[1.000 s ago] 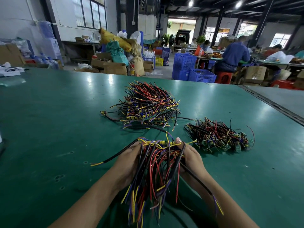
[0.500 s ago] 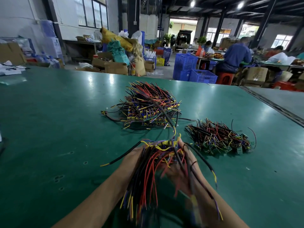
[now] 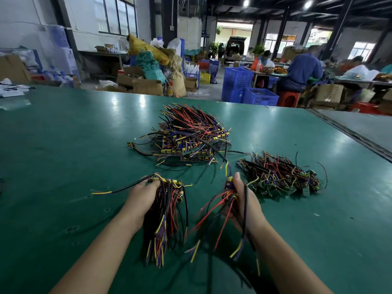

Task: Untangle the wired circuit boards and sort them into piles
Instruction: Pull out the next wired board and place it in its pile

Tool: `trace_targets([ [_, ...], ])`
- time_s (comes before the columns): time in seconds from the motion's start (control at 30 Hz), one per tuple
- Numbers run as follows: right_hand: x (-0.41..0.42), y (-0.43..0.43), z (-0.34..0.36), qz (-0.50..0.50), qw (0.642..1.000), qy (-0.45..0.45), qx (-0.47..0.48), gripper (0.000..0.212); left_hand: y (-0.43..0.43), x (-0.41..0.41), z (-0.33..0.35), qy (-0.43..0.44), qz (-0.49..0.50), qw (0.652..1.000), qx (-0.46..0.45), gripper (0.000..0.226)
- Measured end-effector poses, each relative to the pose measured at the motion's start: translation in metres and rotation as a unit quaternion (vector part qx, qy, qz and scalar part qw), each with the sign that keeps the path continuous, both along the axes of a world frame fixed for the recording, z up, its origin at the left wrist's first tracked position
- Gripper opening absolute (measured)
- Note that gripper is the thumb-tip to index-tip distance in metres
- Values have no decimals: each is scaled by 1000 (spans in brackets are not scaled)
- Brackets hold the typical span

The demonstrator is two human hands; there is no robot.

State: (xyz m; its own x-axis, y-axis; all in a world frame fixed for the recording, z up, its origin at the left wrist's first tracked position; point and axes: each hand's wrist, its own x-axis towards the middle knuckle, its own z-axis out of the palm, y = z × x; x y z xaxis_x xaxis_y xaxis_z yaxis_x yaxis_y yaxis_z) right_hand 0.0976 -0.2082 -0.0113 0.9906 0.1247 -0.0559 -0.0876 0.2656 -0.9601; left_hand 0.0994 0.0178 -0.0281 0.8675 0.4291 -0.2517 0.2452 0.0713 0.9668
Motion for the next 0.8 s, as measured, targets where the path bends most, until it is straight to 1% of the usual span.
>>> trace_targets([
  [0.07, -3, 4, -2, 13, 999, -8, -35, 52, 5, 1, 1, 10, 11, 1000, 2, 9],
  [0.1, -4, 6, -3, 21, 999, 0, -36, 51, 2, -2, 2, -6, 24, 998, 54, 7],
  [0.13, -6, 7, -3, 34, 999, 1, -35, 49, 3, -3, 0, -40, 43, 988, 145, 6],
  [0.17, -8, 8, -4, 46, 998, 0, -30, 43, 5, -5, -2, -70, 57, 967, 240, 11],
  [0.2, -7, 9, -5, 64, 997, -2, -36, 39, 10, -5, -5, -94, 76, 942, 312, 18],
  [0.23, -7, 9, -7, 76, 996, -7, -43, 42, 12, -6, -2, -105, 81, 934, 333, 23],
  [0.3, -8, 10, -9, 91, 994, -12, -65, 46, 13, -5, -4, -85, 64, 941, 321, 24],
  [0.33, -10, 11, -8, 93, 993, -11, -76, 49, 14, -3, -5, -76, 49, 950, 299, 24],
  [0.4, -11, 14, -7, 98, 992, -5, -79, 56, 16, -4, -3, -62, 36, 972, 223, 28],
  [0.43, -11, 13, -6, 95, 992, -6, -80, 59, 15, -7, 0, -63, 45, 977, 197, 34],
  [0.47, -11, 12, -4, 90, 992, -6, -86, 60, 16, -11, 3, -86, 69, 975, 195, 41],
  [0.5, -10, 9, -3, 91, 992, -9, -85, 58, 15, -16, 9, -136, 94, 957, 237, 46],
  [0.53, -10, 7, 0, 92, 992, -9, -86, 53, 13, -21, 14, -204, 109, 926, 299, 52],
  [0.57, -10, 5, 1, 94, 992, -13, -82, 47, 11, -26, 19, -273, 107, 888, 354, 59],
  [0.6, -10, 4, 4, 91, 993, -12, -74, 44, 6, -31, 21, -333, 97, 853, 391, 62],
  [0.63, -10, 2, 6, 84, 995, -9, -60, 44, 0, -35, 23, -369, 83, 830, 409, 63],
  [0.67, -10, 1, 8, 74, 996, 0, -44, 44, -7, -38, 24, -384, 80, 822, 414, 59],
  [0.7, -9, 0, 7, 69, 997, 13, -25, 45, -13, -39, 25, -384, 91, 825, 406, 50],
  [0.77, -8, 0, 6, 66, 997, 45, 10, 48, -22, -37, 24, -352, 142, 855, 353, 29],
  [0.8, -8, 1, 6, 65, 996, 52, 22, 48, -24, -35, 23, -327, 164, 871, 329, 23],
])
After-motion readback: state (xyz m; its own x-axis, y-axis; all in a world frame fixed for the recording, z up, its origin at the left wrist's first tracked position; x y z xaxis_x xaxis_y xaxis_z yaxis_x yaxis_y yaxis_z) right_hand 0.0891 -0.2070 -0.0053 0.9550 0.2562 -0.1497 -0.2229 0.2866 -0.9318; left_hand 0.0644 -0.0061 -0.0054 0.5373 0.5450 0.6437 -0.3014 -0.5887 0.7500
